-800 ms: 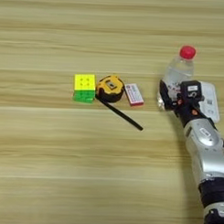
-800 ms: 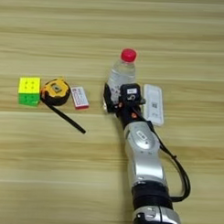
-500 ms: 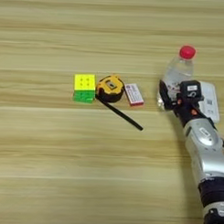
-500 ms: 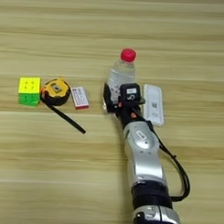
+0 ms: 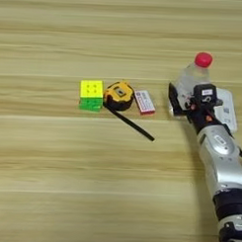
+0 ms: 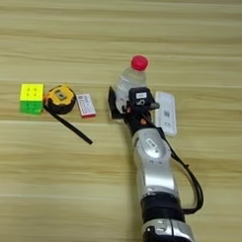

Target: Move the objects on the table

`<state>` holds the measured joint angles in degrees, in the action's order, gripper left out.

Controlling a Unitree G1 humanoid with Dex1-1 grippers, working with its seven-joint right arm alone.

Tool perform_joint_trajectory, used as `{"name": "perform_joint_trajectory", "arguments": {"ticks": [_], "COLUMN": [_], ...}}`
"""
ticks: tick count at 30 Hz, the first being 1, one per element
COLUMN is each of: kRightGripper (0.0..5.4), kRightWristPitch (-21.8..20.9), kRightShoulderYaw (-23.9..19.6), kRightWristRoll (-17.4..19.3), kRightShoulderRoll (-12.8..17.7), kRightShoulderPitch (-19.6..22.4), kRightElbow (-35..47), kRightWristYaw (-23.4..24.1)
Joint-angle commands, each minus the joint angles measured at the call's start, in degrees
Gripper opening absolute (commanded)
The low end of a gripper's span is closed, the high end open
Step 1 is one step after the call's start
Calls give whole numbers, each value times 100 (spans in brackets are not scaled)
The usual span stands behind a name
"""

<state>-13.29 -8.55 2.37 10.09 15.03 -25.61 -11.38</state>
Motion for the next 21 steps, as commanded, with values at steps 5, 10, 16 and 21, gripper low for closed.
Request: {"name": "perform_joint_trajectory", "arguments": {"ticks": [5,10,16,21], "kRightGripper": [504,539,539,539], "kRightWristPitch": [-160,-115,85,293], "kRightShoulderYaw": [-48,-34,-92,-154], "kRightWristRoll": [53,55,88,90], "kRightShoulderRoll": [99,87,50,13], "kRightShoulderPitch": [310,200,-233,-561], "kRightElbow": [406,563,1014,1349], "kRightWristYaw": [122,157,247,383]}}
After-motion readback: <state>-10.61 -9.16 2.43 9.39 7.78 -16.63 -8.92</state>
